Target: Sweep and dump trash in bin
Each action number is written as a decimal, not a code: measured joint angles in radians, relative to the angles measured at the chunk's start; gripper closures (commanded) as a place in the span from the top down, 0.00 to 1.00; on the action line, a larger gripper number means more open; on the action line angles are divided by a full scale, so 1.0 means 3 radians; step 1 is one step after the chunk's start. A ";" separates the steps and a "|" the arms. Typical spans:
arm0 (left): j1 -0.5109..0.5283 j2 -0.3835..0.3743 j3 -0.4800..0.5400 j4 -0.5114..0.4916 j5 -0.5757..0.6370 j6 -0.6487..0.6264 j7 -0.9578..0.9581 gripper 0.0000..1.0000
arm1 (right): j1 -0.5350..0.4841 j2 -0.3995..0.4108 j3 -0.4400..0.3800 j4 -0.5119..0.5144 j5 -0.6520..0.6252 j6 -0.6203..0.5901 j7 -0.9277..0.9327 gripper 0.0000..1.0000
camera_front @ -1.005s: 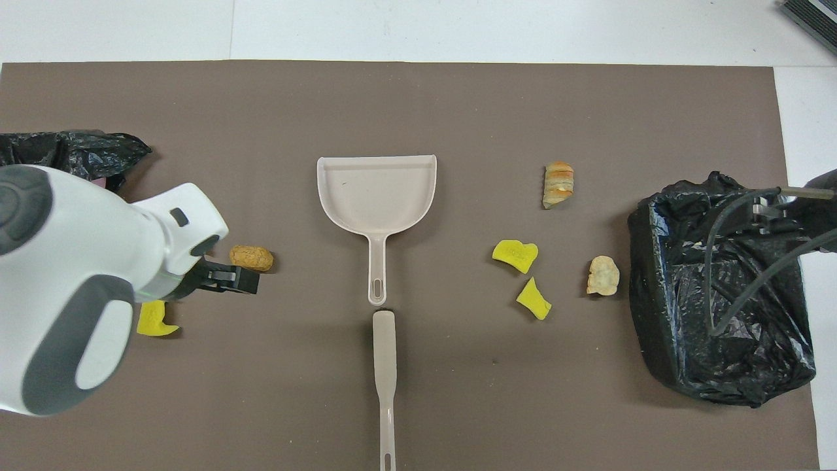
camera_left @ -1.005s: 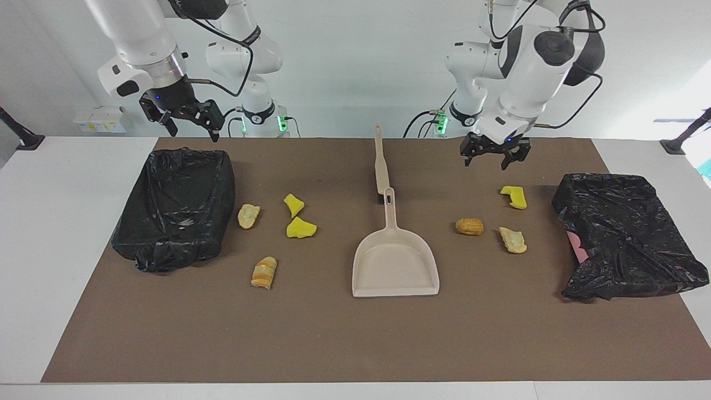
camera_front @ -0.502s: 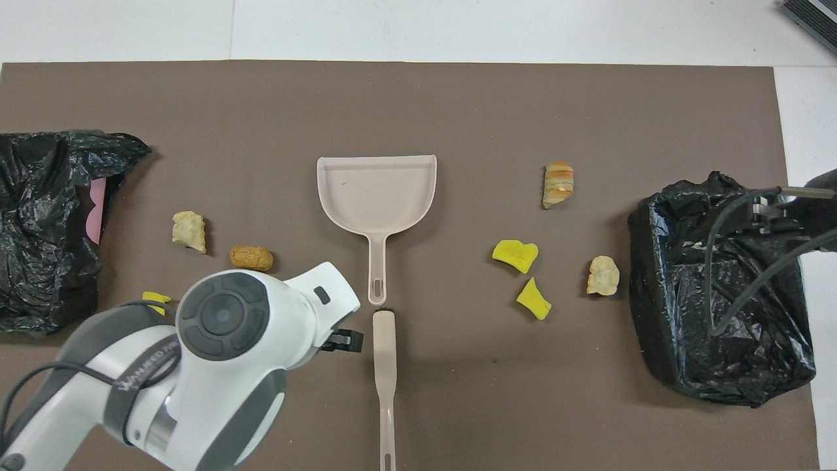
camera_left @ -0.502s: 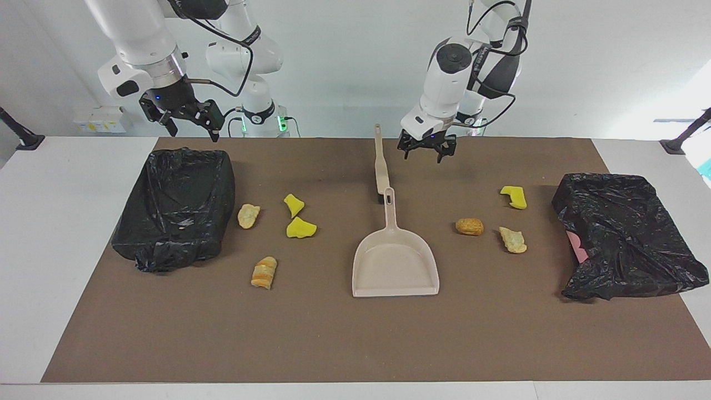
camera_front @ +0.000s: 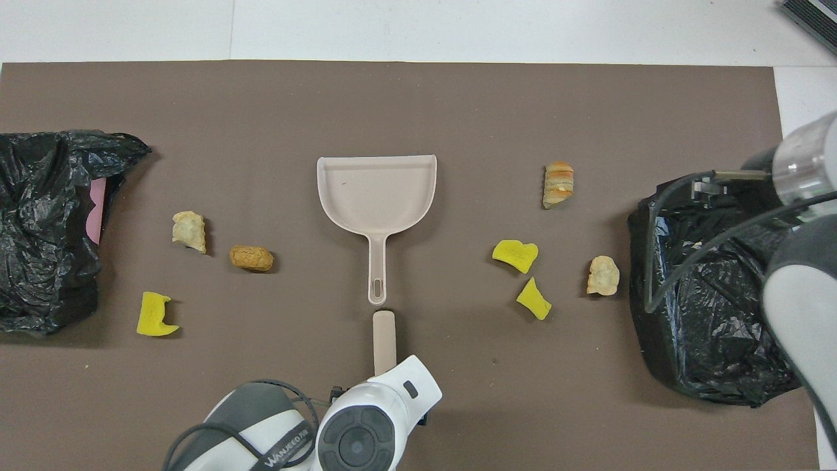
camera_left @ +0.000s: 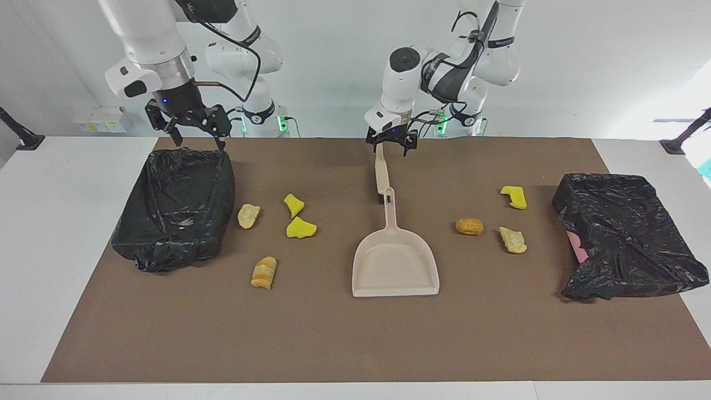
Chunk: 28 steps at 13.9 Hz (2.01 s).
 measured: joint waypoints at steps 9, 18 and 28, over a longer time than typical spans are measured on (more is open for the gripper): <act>-0.0281 0.0002 0.0003 -0.0295 0.0000 0.0270 -0.0318 0.15 | 0.1028 0.0605 0.0020 -0.0020 -0.0001 0.0696 0.0970 1.00; 0.0077 -0.0010 0.0085 -0.0304 0.0000 -0.0018 0.0127 0.00 | 0.1643 0.1629 0.0024 0.0265 0.0007 0.1524 0.1583 1.00; 0.0726 -0.0073 0.0110 -0.0320 0.0001 -0.0250 0.0654 0.00 | 0.1853 0.1543 0.0044 -0.0177 0.0077 0.1743 0.1664 0.81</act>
